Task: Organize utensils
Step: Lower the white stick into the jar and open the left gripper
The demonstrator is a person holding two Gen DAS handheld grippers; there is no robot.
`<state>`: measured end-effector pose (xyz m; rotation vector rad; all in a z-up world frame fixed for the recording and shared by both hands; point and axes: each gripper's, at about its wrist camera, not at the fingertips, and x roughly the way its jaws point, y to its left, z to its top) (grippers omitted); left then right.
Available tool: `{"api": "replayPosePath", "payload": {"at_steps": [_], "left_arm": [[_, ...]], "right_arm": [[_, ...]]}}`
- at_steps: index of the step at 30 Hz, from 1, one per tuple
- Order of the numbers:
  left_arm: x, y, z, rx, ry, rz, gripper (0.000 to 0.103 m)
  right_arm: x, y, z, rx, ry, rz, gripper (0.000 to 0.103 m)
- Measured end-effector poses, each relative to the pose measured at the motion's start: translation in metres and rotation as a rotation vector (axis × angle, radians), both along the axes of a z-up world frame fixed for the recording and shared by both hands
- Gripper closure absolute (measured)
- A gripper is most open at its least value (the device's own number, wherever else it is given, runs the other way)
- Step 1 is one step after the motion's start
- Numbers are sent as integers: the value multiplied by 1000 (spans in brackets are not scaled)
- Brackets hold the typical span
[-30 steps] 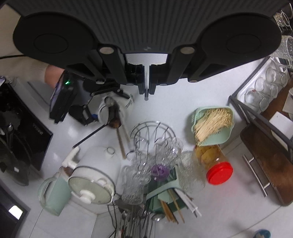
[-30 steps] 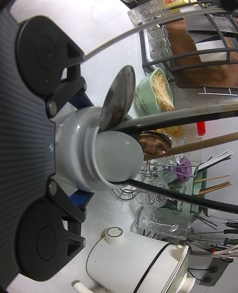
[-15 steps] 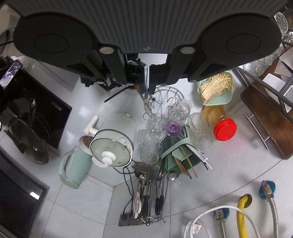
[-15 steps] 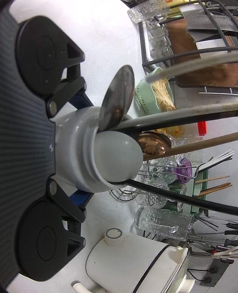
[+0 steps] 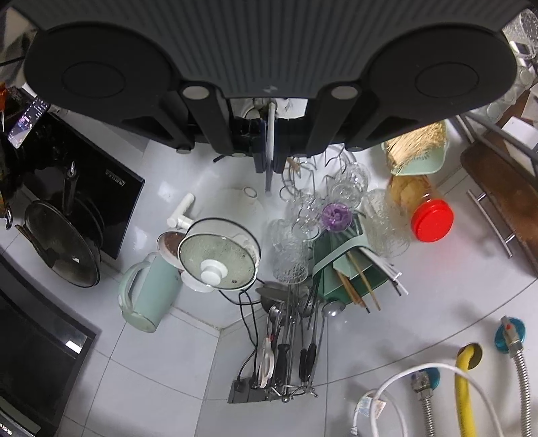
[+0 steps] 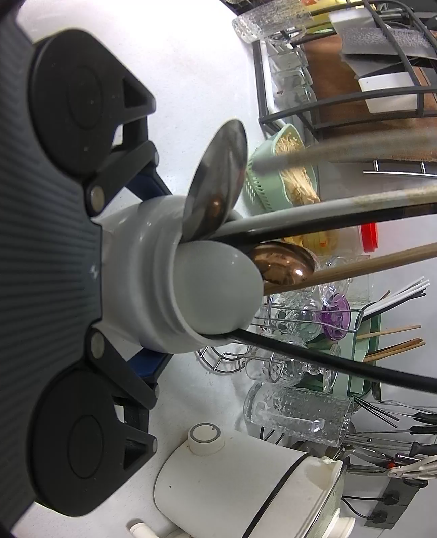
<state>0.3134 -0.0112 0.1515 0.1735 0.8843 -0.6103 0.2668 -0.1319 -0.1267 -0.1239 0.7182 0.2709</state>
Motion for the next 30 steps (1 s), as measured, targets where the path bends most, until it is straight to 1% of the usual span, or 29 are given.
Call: {"api": "replayPosePath", "payload": {"at_steps": [4, 7, 9, 11, 14, 17, 23, 26, 29, 30], "left_arm": [[7, -9, -2, -2, -11, -16, 99], [12, -13, -9, -15, -7, -13, 99], [14, -15, -19, -17, -2, -13, 98], [17, -16, -33, -24, 23, -5, 98], [18, -21, -53, 5, 35, 1, 98], [21, -25, -73, 14, 79, 8, 98], [28, -35, -109, 44, 128, 14, 98], [30, -37, -122, 54, 130, 21, 98], [32, -35, -126, 35, 141, 36, 98], [31, -35, -126, 41, 127, 46, 98]], "right_arm": [[0, 0, 0, 0, 0, 0, 12], [0, 0, 0, 1, -2, 1, 12], [0, 0, 0, 2, -2, 1, 12], [0, 0, 0, 2, -3, 1, 12], [-1, -1, 0, 3, -4, -1, 12], [-1, -1, 0, 3, -4, -2, 12], [1, 0, -1, 2, -5, -1, 12], [1, 1, -1, 1, -6, 1, 12], [1, 1, -1, 0, -5, 1, 12], [1, 1, -1, 0, -3, 1, 12]]}}
